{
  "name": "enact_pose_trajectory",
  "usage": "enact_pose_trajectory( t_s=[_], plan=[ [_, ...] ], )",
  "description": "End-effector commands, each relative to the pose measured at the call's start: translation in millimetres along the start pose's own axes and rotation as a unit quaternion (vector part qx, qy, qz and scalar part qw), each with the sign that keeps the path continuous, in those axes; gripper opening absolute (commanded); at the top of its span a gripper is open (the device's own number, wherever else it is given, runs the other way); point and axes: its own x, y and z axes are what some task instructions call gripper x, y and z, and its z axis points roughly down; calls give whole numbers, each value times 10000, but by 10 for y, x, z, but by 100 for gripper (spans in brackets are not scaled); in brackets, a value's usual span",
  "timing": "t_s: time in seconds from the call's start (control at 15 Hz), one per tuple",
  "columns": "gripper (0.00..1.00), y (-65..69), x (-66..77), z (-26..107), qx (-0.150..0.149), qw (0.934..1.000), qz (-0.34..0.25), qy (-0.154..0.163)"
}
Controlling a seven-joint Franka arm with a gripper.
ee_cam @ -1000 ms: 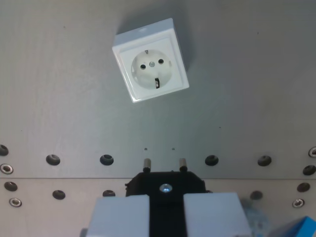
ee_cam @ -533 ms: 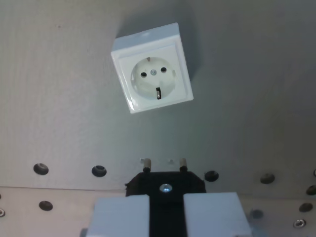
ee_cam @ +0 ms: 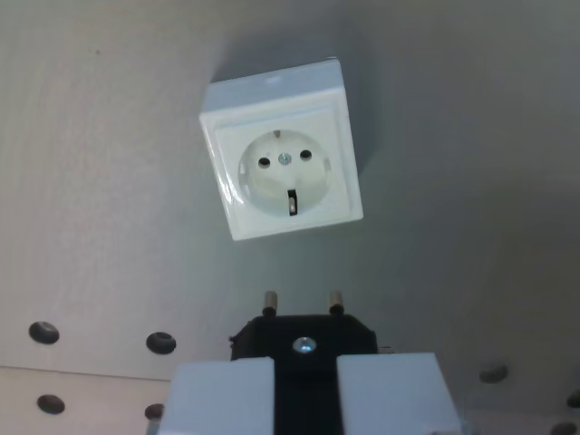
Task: Move above the white socket
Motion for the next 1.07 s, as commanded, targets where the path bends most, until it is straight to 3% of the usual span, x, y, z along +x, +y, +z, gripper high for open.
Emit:
enact_pose_trajectory(
  t_s=[0.07,0.47,1.07],
  plan=[
    [0,-20,-41,153,-104,9972,-516,529],
    [0,-31,-39,389,-118,9962,-674,529],
    [0,-45,-51,638,-140,9952,-780,571]
  ],
)
